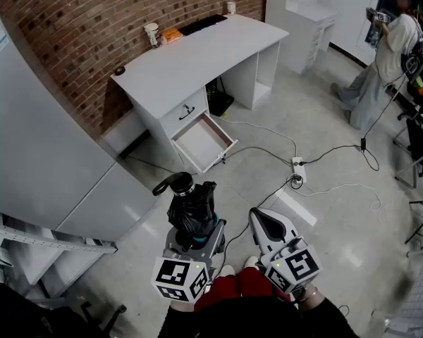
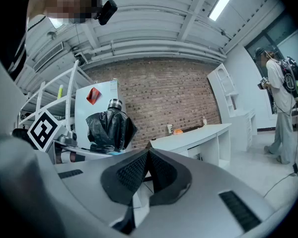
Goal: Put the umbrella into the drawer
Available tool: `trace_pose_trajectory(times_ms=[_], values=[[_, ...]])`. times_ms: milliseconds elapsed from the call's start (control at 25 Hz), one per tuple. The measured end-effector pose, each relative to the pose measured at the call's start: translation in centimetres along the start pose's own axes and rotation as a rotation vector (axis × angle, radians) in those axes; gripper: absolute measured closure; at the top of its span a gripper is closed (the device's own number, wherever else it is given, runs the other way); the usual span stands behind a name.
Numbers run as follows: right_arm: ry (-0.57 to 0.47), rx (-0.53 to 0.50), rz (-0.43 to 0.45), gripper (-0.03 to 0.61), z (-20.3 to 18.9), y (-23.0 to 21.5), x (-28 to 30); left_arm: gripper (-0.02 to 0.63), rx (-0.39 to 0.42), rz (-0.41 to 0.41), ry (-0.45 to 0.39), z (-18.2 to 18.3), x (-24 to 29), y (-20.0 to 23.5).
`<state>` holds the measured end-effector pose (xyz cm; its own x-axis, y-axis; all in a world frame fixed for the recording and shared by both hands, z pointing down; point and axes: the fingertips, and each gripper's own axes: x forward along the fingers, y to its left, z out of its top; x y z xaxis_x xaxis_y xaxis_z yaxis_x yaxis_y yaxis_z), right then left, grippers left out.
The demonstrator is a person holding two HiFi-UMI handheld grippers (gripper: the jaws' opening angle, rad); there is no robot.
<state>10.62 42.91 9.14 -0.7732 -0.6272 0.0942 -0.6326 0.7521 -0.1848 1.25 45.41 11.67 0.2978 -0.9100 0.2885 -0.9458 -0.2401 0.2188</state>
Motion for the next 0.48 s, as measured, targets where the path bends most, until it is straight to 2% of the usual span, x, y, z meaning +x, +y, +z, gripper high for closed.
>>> trace_pose_trajectory(times_ms=[160, 360, 480], values=[[-0.007, 0.000, -0.010, 0.577, 0.1, -0.4, -0.1, 0.360, 0.002, -0.001, -0.014, 0.2, 0.0, 0.0], [-0.002, 0.052, 0.006, 0.577, -0.4, -1.2, -0.7, 0.360, 0.002, 0.002, -0.012, -0.1, 0.1, 0.1], [0.019, 0.064, -0.013, 0.577, -0.6, -2.6, -1.1, 0.360, -0.005, 0.013, -0.007, 0.0, 0.9, 0.2]])
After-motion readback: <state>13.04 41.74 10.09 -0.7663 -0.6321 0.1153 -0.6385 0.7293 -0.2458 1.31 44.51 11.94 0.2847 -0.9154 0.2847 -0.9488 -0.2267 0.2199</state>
